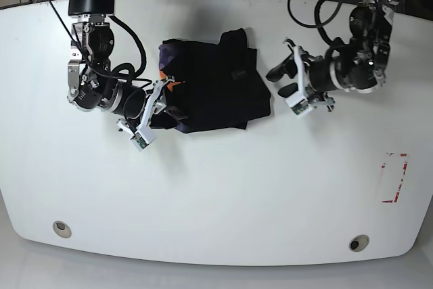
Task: Layout the t-shirt on the table in an organized manner, then fold the t-shirt properly
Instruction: 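Release the left gripper and move it to the bundle's other side, then grasp the folded bundle with both grippers and flip it over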
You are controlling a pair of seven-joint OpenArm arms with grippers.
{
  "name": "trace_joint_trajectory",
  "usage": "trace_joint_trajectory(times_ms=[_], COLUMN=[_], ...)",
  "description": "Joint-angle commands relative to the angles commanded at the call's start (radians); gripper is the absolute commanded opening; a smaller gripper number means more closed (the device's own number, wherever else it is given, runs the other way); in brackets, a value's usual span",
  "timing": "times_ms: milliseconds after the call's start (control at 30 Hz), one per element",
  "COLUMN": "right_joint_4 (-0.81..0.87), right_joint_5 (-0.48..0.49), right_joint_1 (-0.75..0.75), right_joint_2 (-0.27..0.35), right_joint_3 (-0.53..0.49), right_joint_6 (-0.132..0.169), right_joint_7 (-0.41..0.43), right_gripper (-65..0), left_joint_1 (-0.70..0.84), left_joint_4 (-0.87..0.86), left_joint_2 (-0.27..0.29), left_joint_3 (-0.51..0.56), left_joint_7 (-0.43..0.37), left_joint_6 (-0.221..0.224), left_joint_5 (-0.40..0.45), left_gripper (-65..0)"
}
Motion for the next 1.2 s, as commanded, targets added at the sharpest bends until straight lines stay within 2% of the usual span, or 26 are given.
trace_joint_trajectory(times_ms=[100, 200, 267, 367, 500, 667, 800, 967, 1200], right_joint_4=[0.000, -0.002, -0.002, -0.002, -0.008, -0.103, -0.218, -0.290, -0.244], right_joint_5=[0.000, -0.012, -0.060, -0.175, -0.382, -0.531, -0.605, -0.618, -0.621], right_joint_1=[0.000, 0.000, 0.000, 0.000, 0.000, 0.009, 0.046, 0.049, -0.026], right_joint_2=[0.011, 0.021, 0.020, 0.005, -0.055, -0.104, -0.114, -0.109, -0.107], right_joint_3=[-0.025, -0.054, -0.074, -0.114, -0.141, -0.124, -0.092, -0.048, 0.025], right_joint_6=[0.000, 0.000, 0.000, 0.000, 0.000, 0.000, 0.000, 0.000, 0.000], right_joint_7=[0.020, 0.063, 0.089, 0.132, 0.229, 0.321, 0.388, 0.428, 0.431], right_gripper=[-50.9, -50.7, -50.9, -50.9, -50.9, -51.0, -51.2, -51.2, -51.2], left_joint_1=[0.017, 0.031, 0.041, 0.064, 0.114, 0.127, 0.123, 0.121, 0.061], left_joint_4=[0.000, -0.005, -0.006, -0.008, -0.008, -0.043, -0.089, -0.127, -0.193], left_joint_2=[0.031, 0.064, 0.080, 0.103, 0.140, 0.150, 0.147, 0.147, 0.146], left_joint_3=[0.054, 0.112, 0.153, 0.195, 0.201, 0.201, 0.192, 0.120, 0.035], left_joint_7=[-0.041, -0.120, -0.157, -0.209, -0.278, -0.308, -0.310, -0.310, -0.310], left_joint_6=[0.002, 0.003, 0.005, 0.005, 0.005, 0.005, 0.005, 0.005, -0.002], left_joint_5=[0.100, 0.204, 0.276, 0.388, 0.511, 0.565, 0.566, 0.566, 0.568], left_gripper=[-40.4, -45.4, -48.9, -52.2, -52.6, -52.6, -52.6, -52.6, -52.5])
